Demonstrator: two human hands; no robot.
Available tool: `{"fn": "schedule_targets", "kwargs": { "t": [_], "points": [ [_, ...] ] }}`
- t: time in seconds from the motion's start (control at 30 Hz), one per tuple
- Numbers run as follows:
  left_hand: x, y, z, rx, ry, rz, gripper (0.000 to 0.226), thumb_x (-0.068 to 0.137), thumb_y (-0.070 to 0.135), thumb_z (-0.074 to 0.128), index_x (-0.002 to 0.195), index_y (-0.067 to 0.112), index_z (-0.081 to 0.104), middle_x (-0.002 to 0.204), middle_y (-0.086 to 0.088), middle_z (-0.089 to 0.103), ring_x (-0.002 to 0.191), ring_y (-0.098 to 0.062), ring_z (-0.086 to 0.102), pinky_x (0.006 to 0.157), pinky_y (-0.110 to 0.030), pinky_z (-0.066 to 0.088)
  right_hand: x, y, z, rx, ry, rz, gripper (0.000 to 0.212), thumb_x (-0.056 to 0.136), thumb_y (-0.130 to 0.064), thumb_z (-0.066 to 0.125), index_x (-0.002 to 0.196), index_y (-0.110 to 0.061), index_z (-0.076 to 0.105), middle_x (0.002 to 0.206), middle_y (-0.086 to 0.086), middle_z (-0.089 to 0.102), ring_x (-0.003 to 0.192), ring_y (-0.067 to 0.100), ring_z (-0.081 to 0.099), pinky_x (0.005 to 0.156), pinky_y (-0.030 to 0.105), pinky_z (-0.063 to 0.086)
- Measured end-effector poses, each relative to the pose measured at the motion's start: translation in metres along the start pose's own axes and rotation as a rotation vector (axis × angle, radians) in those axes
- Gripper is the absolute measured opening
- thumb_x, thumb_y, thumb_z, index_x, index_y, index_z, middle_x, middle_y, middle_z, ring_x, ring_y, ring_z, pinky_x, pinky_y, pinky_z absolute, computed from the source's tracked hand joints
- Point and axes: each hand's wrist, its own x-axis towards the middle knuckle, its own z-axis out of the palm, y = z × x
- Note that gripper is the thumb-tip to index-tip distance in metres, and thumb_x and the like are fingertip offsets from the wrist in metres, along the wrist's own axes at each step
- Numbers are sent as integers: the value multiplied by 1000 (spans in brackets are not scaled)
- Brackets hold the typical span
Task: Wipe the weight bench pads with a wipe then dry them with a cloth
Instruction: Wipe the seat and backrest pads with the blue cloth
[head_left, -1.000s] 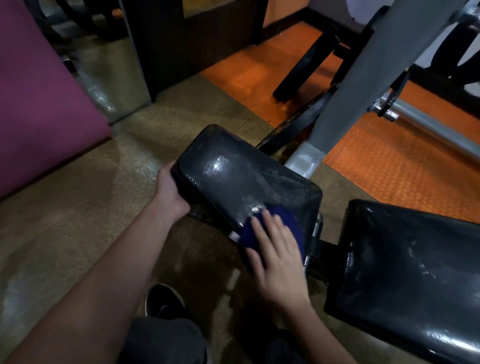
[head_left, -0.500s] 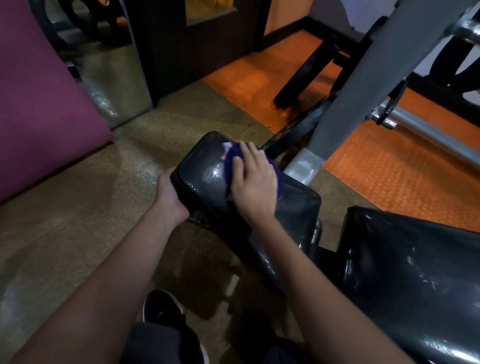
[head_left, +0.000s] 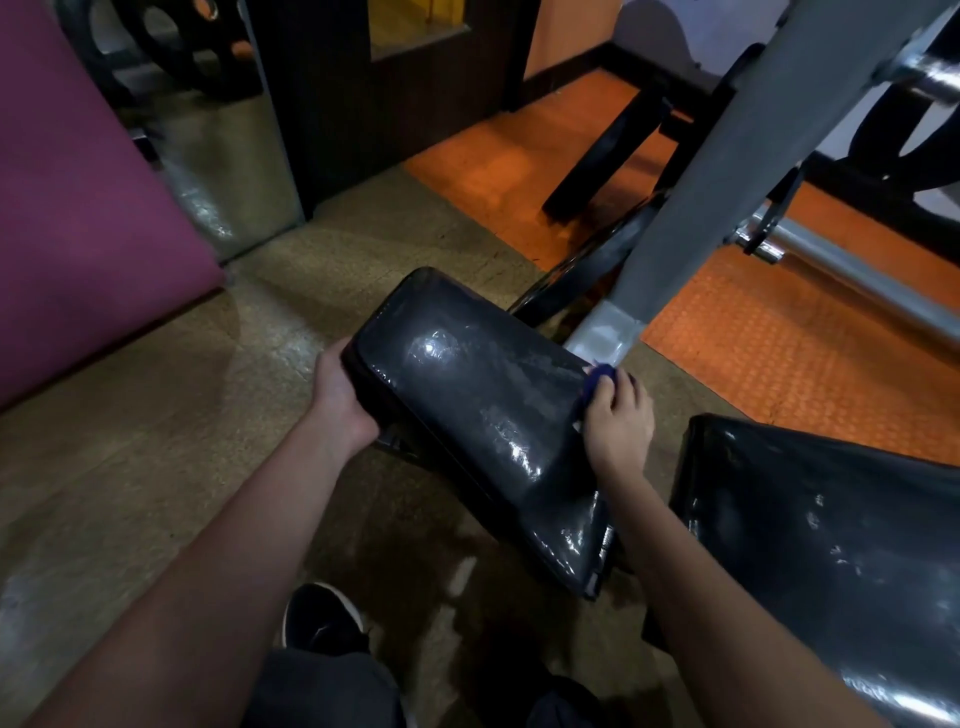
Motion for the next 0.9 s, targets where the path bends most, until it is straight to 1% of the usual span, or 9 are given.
{"fn": "schedule_targets", "kwargs": {
  "t": [0.1, 0.2, 0.33, 0.43, 0.5, 0.57, 0.67, 0.8, 0.9],
  "points": [
    [5, 0, -2, -4, 6, 5, 31, 92, 29, 44, 82, 17, 70, 83, -7, 65, 73, -23, 64, 78, -32, 50, -13, -57, 31, -169, -27, -244, 49, 108, -46, 31, 150, -30, 51, 161, -3, 43, 151, 18, 32, 125, 44, 22],
    [7, 0, -3, -7, -15, 0, 37, 96, 32, 41, 93, 15, 73, 97, -12, 72, 85, -27, 69, 87, -36, 51, -66, -84, 52, -206, -56, -548, 49, 109, -47, 31, 155, -36, 42, 166, -9, 33, 156, 14, 22, 128, 43, 14],
    [7, 0, -6, 8, -2, -30, 42, 96, 35, 40, 110, 14, 73, 108, -14, 73, 93, -30, 69, 88, -39, 55, -118, -24, 31, -263, -169, -766, 51, 108, -51, 32, 158, -46, 28, 171, -17, 12, 159, 6, 0, 129, 33, -2],
    [10, 1, -9, -8, 20, -23, 34, 93, 31, 44, 99, 17, 74, 94, -9, 70, 88, -26, 66, 91, -36, 50, -104, 30, 10, -160, -19, -549, 49, 105, -51, 37, 153, -42, 42, 168, -12, 26, 157, 14, 17, 128, 35, 10],
    [11, 0, -9, -2, 29, -9, 33, 93, 30, 44, 88, 18, 74, 86, -7, 69, 80, -24, 65, 82, -33, 51, -70, 45, 2, 16, 45, -231, 48, 106, -48, 39, 152, -35, 46, 165, -4, 34, 154, 21, 29, 126, 38, 18],
    [9, -2, -6, -13, 3, -9, 34, 93, 30, 43, 85, 17, 73, 84, -7, 69, 77, -23, 66, 80, -32, 50, -31, 43, -6, 203, -13, 81, 49, 107, -50, 36, 155, -40, 39, 161, 2, 41, 146, 28, 42, 124, 41, 26],
    [6, -1, -2, -18, -8, -21, 35, 96, 29, 41, 85, 17, 73, 84, -6, 69, 75, -23, 66, 78, -31, 51, 11, 10, -2, 133, -11, 192, 49, 107, -46, 33, 153, -34, 42, 160, 8, 42, 146, 30, 38, 122, 42, 24],
    [7, 0, 0, -23, 8, -8, 41, 97, 29, 39, 78, 18, 73, 78, -5, 69, 70, -21, 66, 69, -27, 54, -5, -75, 40, -140, -69, -317, 44, 106, -41, 33, 136, -29, 63, 144, -1, 61, 135, 22, 50, 113, 38, 35],
    [6, -1, 2, -17, -58, 10, 59, 100, 30, 32, 69, 16, 81, 86, -7, 77, 79, -23, 74, 76, -31, 58, -62, -109, 67, -198, -70, -642, 48, 107, -46, 31, 147, -31, 54, 157, -3, 47, 149, 20, 35, 125, 40, 24]
  ]
}}
